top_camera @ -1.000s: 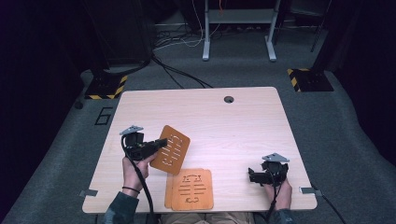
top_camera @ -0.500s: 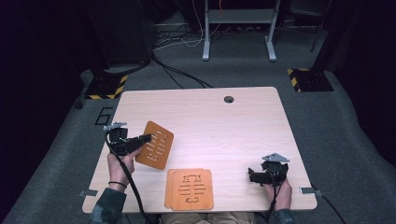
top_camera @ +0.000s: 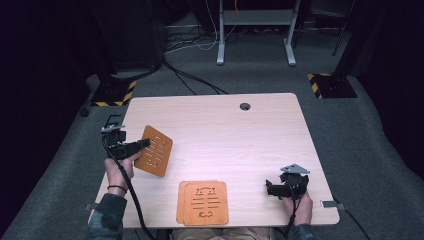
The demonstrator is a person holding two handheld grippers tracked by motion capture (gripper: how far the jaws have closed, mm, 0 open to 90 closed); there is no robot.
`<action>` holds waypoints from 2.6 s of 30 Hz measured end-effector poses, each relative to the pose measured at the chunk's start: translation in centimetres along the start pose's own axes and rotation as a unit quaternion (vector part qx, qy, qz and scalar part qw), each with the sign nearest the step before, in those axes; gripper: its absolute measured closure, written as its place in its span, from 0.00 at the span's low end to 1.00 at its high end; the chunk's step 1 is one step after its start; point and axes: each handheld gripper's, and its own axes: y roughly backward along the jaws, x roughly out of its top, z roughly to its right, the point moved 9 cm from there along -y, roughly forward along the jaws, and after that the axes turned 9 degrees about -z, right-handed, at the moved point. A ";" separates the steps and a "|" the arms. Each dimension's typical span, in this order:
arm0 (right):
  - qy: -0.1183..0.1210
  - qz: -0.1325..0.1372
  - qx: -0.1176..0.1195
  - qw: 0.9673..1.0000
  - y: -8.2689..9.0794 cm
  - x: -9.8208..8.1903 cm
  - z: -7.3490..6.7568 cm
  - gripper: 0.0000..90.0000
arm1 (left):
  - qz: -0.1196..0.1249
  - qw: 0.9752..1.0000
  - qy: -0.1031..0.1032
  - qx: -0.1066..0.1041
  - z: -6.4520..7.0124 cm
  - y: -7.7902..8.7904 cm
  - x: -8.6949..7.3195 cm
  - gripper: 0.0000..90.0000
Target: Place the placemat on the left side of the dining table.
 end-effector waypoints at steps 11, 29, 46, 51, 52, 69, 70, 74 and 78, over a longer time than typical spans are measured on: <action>0.000 0.000 0.000 1.000 0.0 0.0 0.0 0.02 | -0.012 0.999 0.028 0.022 -3.1 -0.6 0.9 0.96; 0.000 0.000 0.000 1.000 0.0 0.0 0.0 0.02 | -0.043 0.995 0.068 0.065 -7.0 -2.0 1.8 0.96; 0.000 0.000 0.000 1.000 0.0 0.0 0.0 0.02 | -0.070 0.990 0.066 0.100 -9.1 -2.8 1.7 0.89; 0.000 0.000 -0.002 1.000 0.0 0.0 0.0 0.02 | -0.079 0.989 0.048 0.119 -9.7 -2.8 1.7 0.85; 0.000 0.000 0.000 1.000 0.0 0.0 0.0 0.02 | -0.081 0.988 0.046 0.121 -9.8 -2.8 1.7 0.84; 0.000 0.000 0.000 1.000 0.0 0.0 0.0 0.02 | -0.093 0.986 0.053 0.127 -12.0 -3.2 0.5 0.73; 0.001 0.000 -0.001 1.000 0.0 0.0 0.0 0.02 | -0.092 0.986 0.051 0.126 -12.0 -3.2 0.5 0.73; 0.000 0.000 -0.001 1.000 0.0 0.0 0.0 0.02 | -0.098 0.985 0.050 0.132 -12.3 -3.3 0.5 0.71; 0.000 0.000 -0.002 1.000 0.0 0.0 0.0 0.02 | -0.099 0.985 0.054 0.134 -12.5 -3.4 0.3 0.70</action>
